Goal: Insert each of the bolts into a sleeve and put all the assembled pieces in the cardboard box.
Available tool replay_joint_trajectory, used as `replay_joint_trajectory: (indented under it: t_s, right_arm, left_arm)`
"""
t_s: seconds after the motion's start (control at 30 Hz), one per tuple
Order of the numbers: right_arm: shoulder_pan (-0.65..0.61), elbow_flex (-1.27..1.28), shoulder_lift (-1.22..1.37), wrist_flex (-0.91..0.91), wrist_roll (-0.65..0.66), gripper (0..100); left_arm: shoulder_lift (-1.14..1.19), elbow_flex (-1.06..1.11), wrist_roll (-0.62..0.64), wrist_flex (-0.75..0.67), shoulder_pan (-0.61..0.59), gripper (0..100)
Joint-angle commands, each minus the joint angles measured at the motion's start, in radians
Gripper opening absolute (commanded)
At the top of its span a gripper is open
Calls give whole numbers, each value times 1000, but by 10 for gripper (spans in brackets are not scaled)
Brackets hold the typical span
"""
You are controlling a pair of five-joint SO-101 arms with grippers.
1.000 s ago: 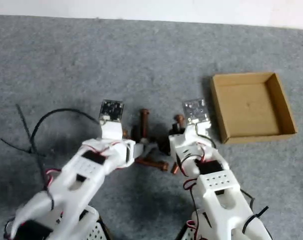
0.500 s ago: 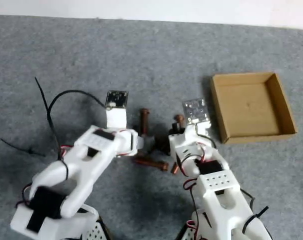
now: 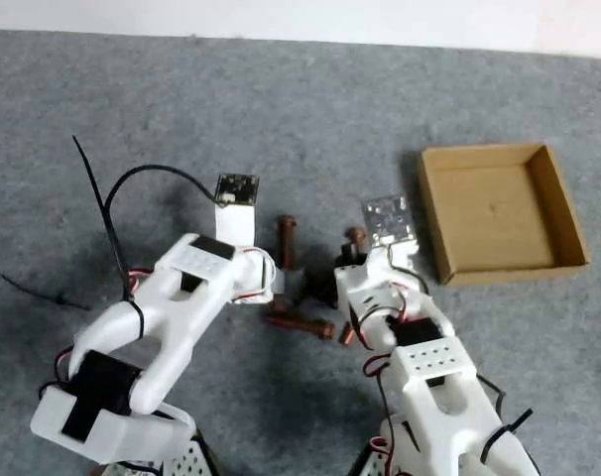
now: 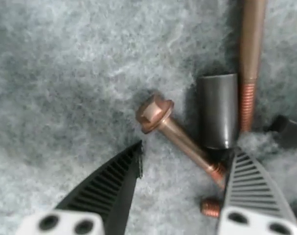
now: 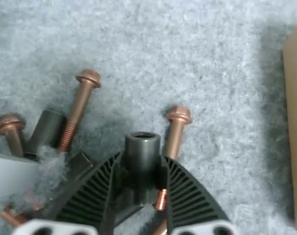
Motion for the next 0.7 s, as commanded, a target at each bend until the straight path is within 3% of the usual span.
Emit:
replay_joint_trajectory:
  t_s: [0.0, 0.67]
  right_arm:
    - [12, -5, -28, -25, 9, 4]
    - [12, -7, -30, -25, 9, 4]
  left_arm:
    - [4, -19, 8, 21, 12, 263]
    - [2, -67, 37, 18, 50, 263]
